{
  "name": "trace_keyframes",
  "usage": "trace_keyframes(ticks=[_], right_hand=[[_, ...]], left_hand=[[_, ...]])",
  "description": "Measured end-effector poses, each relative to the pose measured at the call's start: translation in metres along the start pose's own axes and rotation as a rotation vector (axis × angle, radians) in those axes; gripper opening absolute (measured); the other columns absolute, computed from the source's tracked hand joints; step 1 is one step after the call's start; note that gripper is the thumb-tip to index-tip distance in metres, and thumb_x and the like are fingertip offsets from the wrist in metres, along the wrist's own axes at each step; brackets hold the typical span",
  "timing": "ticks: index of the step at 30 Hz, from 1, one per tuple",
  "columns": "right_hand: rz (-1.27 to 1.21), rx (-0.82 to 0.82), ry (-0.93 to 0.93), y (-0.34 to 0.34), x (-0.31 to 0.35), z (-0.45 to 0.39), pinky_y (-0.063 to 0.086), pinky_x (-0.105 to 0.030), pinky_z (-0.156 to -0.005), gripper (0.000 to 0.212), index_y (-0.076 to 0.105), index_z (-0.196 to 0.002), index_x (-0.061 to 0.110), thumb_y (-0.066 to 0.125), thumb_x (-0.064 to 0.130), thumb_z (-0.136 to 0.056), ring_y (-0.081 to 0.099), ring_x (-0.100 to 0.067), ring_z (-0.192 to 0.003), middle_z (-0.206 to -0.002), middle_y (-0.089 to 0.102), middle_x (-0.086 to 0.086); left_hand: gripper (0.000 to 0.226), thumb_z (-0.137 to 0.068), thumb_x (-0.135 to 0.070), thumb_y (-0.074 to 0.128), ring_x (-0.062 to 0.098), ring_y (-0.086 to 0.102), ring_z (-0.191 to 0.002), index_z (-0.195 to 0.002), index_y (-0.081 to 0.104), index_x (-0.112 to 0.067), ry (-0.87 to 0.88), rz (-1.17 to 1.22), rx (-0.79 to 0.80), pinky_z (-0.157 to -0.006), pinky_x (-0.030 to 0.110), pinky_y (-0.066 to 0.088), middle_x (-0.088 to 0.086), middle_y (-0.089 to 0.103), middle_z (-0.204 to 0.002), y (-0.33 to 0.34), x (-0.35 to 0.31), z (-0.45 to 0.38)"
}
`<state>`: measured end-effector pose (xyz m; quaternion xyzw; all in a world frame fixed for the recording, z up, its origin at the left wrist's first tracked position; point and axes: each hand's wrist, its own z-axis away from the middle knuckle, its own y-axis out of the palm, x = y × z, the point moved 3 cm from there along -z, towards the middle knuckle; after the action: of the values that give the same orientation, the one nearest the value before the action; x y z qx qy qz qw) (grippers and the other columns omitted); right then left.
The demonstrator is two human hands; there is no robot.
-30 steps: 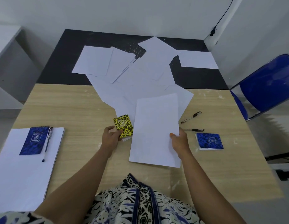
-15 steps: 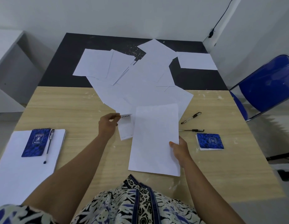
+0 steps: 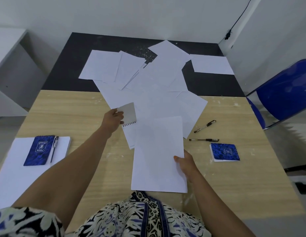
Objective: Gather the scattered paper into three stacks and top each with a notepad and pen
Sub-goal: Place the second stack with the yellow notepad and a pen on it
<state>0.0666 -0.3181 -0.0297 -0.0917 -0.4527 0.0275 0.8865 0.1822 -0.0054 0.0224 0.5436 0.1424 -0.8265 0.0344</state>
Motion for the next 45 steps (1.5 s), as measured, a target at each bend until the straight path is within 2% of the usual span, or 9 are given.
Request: trace_keyframes(ticks=[10, 17, 23, 27, 31, 34, 38, 41, 45], right_hand=[[0.156, 0.171, 0.003, 0.015, 0.005, -0.005, 0.043, -0.031, -0.099, 0.04, 0.052, -0.134, 0.012, 0.053, 0.003, -0.095, 0.056, -0.021, -0.114, -0.124, 0.059, -0.002], [0.203, 0.133, 0.056, 0.037, 0.016, -0.02, 0.043, -0.029, -0.089, 0.039, 0.048, -0.13, 0.009, 0.057, 0.011, -0.092, 0.056, -0.02, -0.105, -0.125, 0.059, -0.005], [0.182, 0.073, 0.099, 0.054, 0.018, -0.026, 0.041, -0.029, -0.084, 0.033, 0.05, -0.125, 0.008, 0.056, 0.014, -0.093, 0.054, -0.02, -0.099, -0.114, 0.058, -0.004], [0.16, 0.012, 0.111, 0.063, 0.014, -0.028, 0.044, -0.03, -0.08, 0.028, 0.056, -0.118, 0.009, 0.058, 0.015, -0.091, 0.058, -0.022, -0.095, -0.115, 0.063, -0.008], [0.167, -0.046, 0.1, 0.066, 0.014, -0.027, 0.042, -0.029, -0.078, 0.028, 0.055, -0.117, 0.008, 0.058, 0.02, -0.092, 0.055, -0.021, -0.093, -0.11, 0.061, -0.006], [0.172, -0.083, 0.093, 0.066, 0.015, -0.025, 0.04, -0.03, -0.079, 0.033, 0.049, -0.12, 0.008, 0.057, 0.027, -0.094, 0.052, -0.02, -0.094, -0.106, 0.055, -0.003], [0.254, -0.084, 0.056, 0.068, 0.015, -0.023, 0.04, -0.03, -0.076, 0.032, 0.047, -0.123, 0.008, 0.049, 0.026, -0.097, 0.052, -0.02, -0.092, -0.105, 0.055, -0.004], [0.356, -0.106, 0.025, 0.068, 0.015, -0.023, 0.041, -0.03, -0.075, 0.031, 0.05, -0.123, 0.007, 0.047, 0.024, -0.097, 0.053, -0.022, -0.09, -0.109, 0.059, -0.008], [0.456, -0.128, -0.035, 0.069, 0.017, -0.024, 0.047, -0.034, -0.084, 0.034, 0.052, -0.125, 0.011, 0.049, 0.025, -0.095, 0.056, -0.027, -0.102, -0.119, 0.056, -0.011]], left_hand=[[0.039, -0.089, 0.008, 0.048, 0.022, 0.056, -0.092, -0.126, 0.052, -0.002, 0.05, -0.021, 0.088, -0.064, 0.017, 0.05, 0.006, 0.058, -0.116, 0.008, -0.001, -0.006], [0.037, -0.088, 0.01, 0.048, 0.018, 0.058, -0.097, -0.119, 0.056, -0.006, 0.078, -0.048, 0.14, -0.082, 0.028, 0.054, 0.006, 0.062, -0.114, 0.005, 0.002, -0.001], [0.043, -0.082, 0.016, 0.041, 0.016, 0.061, -0.081, -0.113, 0.059, -0.008, 0.067, -0.14, 0.174, -0.05, 0.006, 0.041, 0.001, 0.066, -0.102, 0.001, 0.004, 0.015], [0.038, -0.085, 0.014, 0.035, 0.017, 0.061, -0.085, -0.105, 0.062, -0.004, 0.013, -0.172, 0.172, -0.06, 0.01, 0.048, 0.004, 0.066, -0.095, 0.004, 0.019, 0.025], [0.034, -0.091, 0.005, 0.037, 0.02, 0.058, -0.083, -0.109, 0.065, -0.002, -0.042, -0.266, 0.198, -0.078, 0.031, 0.053, 0.009, 0.061, -0.103, 0.007, 0.047, 0.032], [0.035, -0.09, 0.003, 0.043, 0.019, 0.051, -0.069, -0.119, 0.063, -0.006, -0.095, -0.369, 0.29, -0.07, 0.029, 0.044, 0.007, 0.055, -0.082, 0.011, 0.065, 0.04], [0.036, -0.087, -0.013, 0.061, 0.031, 0.057, -0.099, -0.122, 0.061, -0.018, -0.035, -0.59, 0.116, -0.086, 0.033, 0.044, 0.018, 0.051, -0.119, 0.012, 0.08, 0.037], [0.054, -0.088, -0.024, 0.063, 0.04, 0.046, -0.119, -0.135, 0.043, -0.01, -0.188, -0.609, -0.055, -0.102, 0.041, 0.038, 0.021, 0.038, -0.132, 0.008, 0.082, 0.039], [0.062, -0.084, -0.03, 0.063, 0.04, 0.046, -0.12, -0.134, 0.041, 0.0, -0.312, -0.5, -0.004, -0.101, 0.045, 0.042, 0.019, 0.038, -0.134, 0.004, 0.087, 0.034]])
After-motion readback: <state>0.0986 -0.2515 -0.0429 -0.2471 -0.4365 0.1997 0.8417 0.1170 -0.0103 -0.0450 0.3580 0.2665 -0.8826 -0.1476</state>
